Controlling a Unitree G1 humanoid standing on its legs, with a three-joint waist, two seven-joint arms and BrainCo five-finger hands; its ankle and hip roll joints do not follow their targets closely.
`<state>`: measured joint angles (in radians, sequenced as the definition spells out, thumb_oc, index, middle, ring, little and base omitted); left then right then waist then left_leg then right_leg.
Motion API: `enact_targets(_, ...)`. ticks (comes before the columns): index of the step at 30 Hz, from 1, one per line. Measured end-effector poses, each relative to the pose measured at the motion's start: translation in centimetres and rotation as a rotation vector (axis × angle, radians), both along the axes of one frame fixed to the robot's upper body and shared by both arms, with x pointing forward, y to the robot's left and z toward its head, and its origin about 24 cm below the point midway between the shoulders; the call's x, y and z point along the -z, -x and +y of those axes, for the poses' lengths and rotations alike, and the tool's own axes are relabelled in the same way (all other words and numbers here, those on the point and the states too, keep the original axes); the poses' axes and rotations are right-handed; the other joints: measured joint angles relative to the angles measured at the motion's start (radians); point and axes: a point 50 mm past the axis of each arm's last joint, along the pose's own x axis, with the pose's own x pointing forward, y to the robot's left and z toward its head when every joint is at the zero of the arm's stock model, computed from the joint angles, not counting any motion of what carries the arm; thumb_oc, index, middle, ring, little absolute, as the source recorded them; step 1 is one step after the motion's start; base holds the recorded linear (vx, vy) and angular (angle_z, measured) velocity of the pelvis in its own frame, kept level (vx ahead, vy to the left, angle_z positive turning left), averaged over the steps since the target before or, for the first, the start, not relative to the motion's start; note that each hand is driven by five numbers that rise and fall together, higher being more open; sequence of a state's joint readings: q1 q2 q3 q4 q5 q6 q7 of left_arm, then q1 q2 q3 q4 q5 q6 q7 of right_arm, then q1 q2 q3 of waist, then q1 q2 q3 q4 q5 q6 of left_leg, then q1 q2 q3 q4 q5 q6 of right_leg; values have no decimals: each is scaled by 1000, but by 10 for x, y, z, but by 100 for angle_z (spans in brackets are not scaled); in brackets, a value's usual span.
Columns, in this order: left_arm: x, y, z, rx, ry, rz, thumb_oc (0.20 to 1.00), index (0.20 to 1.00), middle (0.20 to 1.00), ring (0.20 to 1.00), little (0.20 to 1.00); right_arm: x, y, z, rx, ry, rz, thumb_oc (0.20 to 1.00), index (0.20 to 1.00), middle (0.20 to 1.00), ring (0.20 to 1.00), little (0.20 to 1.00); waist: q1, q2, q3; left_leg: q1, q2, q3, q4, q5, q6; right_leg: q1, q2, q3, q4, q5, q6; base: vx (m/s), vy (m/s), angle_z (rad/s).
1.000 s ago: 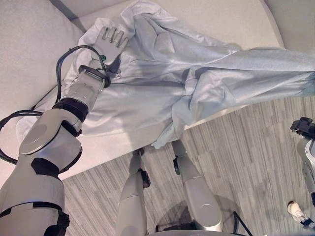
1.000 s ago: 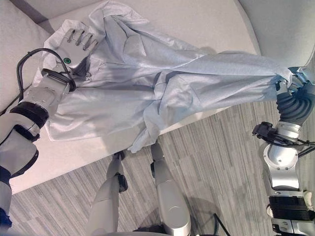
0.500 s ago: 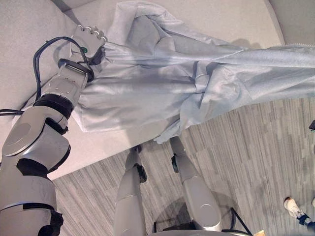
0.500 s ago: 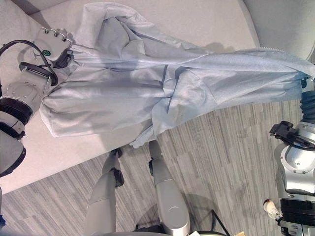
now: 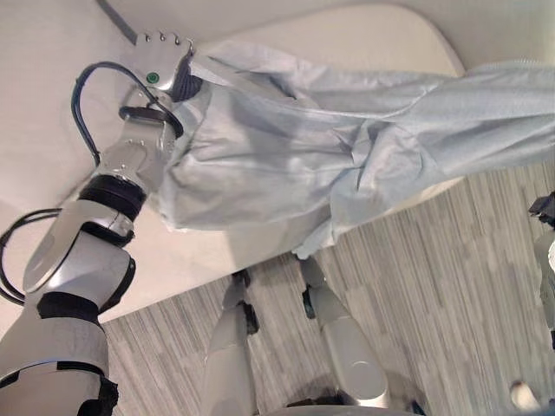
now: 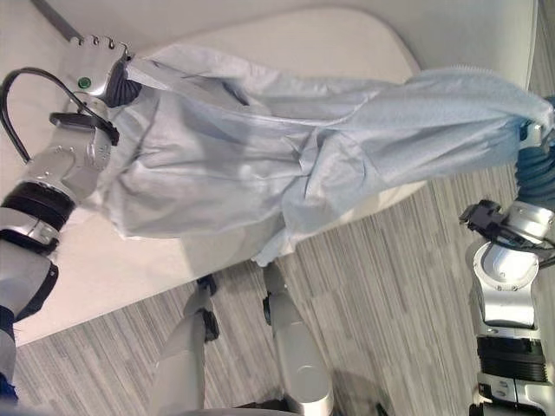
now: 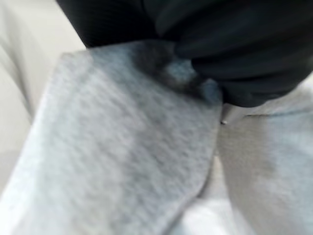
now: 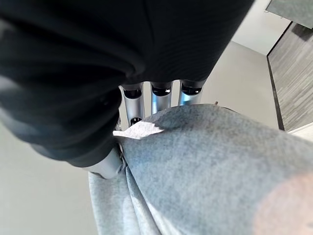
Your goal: Hang the clothes on the sofa on the clothes rack.
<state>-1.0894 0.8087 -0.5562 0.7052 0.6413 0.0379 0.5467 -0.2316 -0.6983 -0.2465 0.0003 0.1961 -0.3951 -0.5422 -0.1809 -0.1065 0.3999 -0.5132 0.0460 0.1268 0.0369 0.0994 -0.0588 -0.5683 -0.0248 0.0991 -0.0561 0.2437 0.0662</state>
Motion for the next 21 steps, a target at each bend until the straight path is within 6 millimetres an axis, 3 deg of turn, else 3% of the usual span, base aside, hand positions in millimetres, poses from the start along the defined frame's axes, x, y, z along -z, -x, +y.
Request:
enact_targets(2, 8, 18, 11, 40, 122, -58, 200, 200, 200, 200, 200, 2, -1, 1, 6, 20, 39, 200, 200, 200, 200, 200, 15, 14, 16, 115, 3, -5, -40, 8, -4, 99, 7, -6, -6, -4, -16, 161, -67, 11)
enact_targets(4, 21, 30, 27, 24, 192, -88, 200, 200, 200, 200, 200, 21, 13, -9, 43, 37, 126, 200, 200, 200, 200, 200, 49, 59, -74, 168, 10, -33, -77, 3, -8, 153, 10, -36, -11, -56, -15, 154, -52, 32)
enact_targets(7, 10, 50, 52, -16, 251, -172, 200, 200, 200, 200, 200, 21, 10, -11, 35, 49, 159, 200, 200, 200, 200, 200, 66, 68, -93, 244, 9, -35, -111, 10, -9, 218, 10, -50, -16, -54, -18, 139, -45, 7)
enact_targets(9, -1, 63, 62, -9, 273, -237, 200, 200, 200, 200, 200, 15, 8, -6, 10, 82, 164, 200, 200, 200, 200, 200, 79, 72, -102, 307, 9, -38, -125, 10, -5, 282, 10, -58, -27, -59, -18, 121, -33, 12)
enact_targets(10, -3, 64, 64, -8, 280, -252, 200, 200, 200, 200, 200, 13, 6, -4, -2, 98, 163, 200, 200, 200, 200, 200, 87, 79, -146, 307, 7, -42, -125, 5, -2, 290, 5, -64, -32, -70, -15, 202, -74, 18)
enact_targets(14, -37, 87, 77, -19, 237, -368, 200, 200, 200, 200, 200, -40, -6, 19, -62, 248, 46, 200, 200, 200, 200, 200, 133, 94, -182, 446, 8, -64, -125, -20, -14, 448, 1, -105, -32, -112, -16, 142, -70, 24)
enact_targets(16, -41, 90, 79, -21, 232, -384, 200, 200, 200, 200, 200, -42, -8, 22, -75, 257, 42, 200, 200, 200, 200, 200, 159, 97, -205, 460, 9, -72, -125, -23, -13, 467, 1, -112, -32, -117, -18, 91, -5, 20)
enact_targets(21, -44, 93, 80, -16, 225, -389, 200, 200, 200, 200, 200, -36, -15, 31, -115, 271, 79, 200, 200, 200, 200, 200, 175, 105, -273, 466, 4, -96, -125, -29, -13, 485, -5, -134, -32, -128, -15, 22, 51, 15)
